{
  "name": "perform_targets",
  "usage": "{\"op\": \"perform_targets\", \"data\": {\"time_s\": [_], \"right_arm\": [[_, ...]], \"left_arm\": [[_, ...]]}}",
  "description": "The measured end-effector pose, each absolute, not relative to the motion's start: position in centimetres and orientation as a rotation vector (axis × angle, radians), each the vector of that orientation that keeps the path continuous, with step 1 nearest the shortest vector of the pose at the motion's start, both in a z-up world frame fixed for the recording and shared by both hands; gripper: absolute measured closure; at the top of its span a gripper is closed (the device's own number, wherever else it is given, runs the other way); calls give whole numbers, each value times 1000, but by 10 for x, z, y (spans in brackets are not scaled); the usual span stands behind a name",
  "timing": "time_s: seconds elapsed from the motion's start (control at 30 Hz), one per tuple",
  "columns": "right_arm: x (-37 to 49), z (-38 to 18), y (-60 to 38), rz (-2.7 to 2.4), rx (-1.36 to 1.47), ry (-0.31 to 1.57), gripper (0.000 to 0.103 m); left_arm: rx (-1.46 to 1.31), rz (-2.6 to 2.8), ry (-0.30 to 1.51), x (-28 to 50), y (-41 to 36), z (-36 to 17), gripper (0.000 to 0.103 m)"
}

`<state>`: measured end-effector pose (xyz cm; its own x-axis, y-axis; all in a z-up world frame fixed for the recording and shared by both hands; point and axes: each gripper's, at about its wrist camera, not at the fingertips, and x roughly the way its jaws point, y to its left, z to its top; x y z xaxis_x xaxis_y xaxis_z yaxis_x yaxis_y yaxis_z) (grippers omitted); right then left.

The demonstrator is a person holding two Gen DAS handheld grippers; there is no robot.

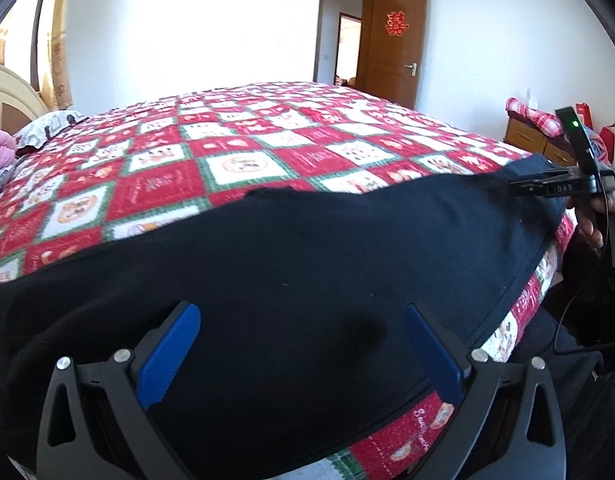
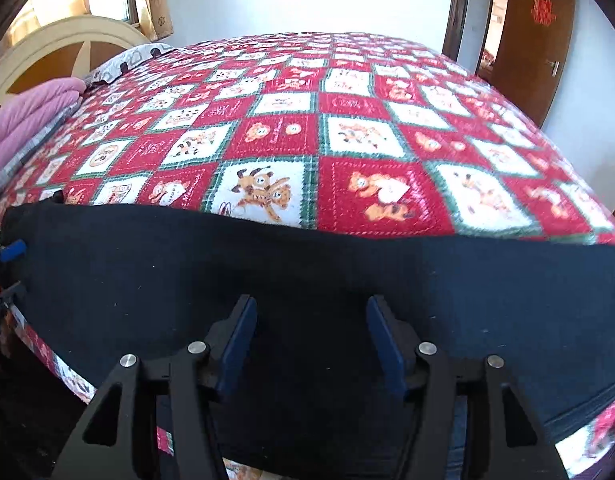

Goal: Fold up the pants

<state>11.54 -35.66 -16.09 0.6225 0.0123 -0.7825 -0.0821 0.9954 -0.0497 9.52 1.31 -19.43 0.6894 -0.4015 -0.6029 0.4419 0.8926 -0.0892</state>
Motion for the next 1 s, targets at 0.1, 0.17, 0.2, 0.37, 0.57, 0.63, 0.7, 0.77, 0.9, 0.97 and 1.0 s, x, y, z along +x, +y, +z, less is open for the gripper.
{"op": "perform_targets", "data": {"time_s": [0.1,0.17,0.2,0.37,0.57,0.63,0.7,0.77,0.9,0.97,1.0], "right_arm": [[111,-153,-356,-47,-188,858,44],[108,-148,-364,-100,-233,839,44],[106,-146,-370,-133,-250,829,44],[89,-133,-426,-289,-215,810,44],[57,-119,-492,-440,-156,784,44],[51,-116,-516,-469,-96,786,44],[45,-113,-540,-492,-7,778,44],[36,-109,-563,-469,119,768,44],[20,-110,-601,-359,406,726,44],[15,-110,-607,-318,470,706,44],[16,-111,-606,-301,485,704,44]], "left_arm": [[67,-413,635,99,26,-188,0],[60,-376,630,103,39,-185,0],[64,-335,623,107,49,-183,0],[30,-176,633,123,97,-187,0],[-63,-125,623,127,137,-198,0],[-43,-117,618,127,134,-198,0],[-50,-112,603,125,133,-195,0],[-71,-117,593,126,137,-193,0],[-85,-87,599,128,149,-197,0],[-99,-86,597,127,155,-200,0],[-96,-86,594,127,155,-200,0]]}}
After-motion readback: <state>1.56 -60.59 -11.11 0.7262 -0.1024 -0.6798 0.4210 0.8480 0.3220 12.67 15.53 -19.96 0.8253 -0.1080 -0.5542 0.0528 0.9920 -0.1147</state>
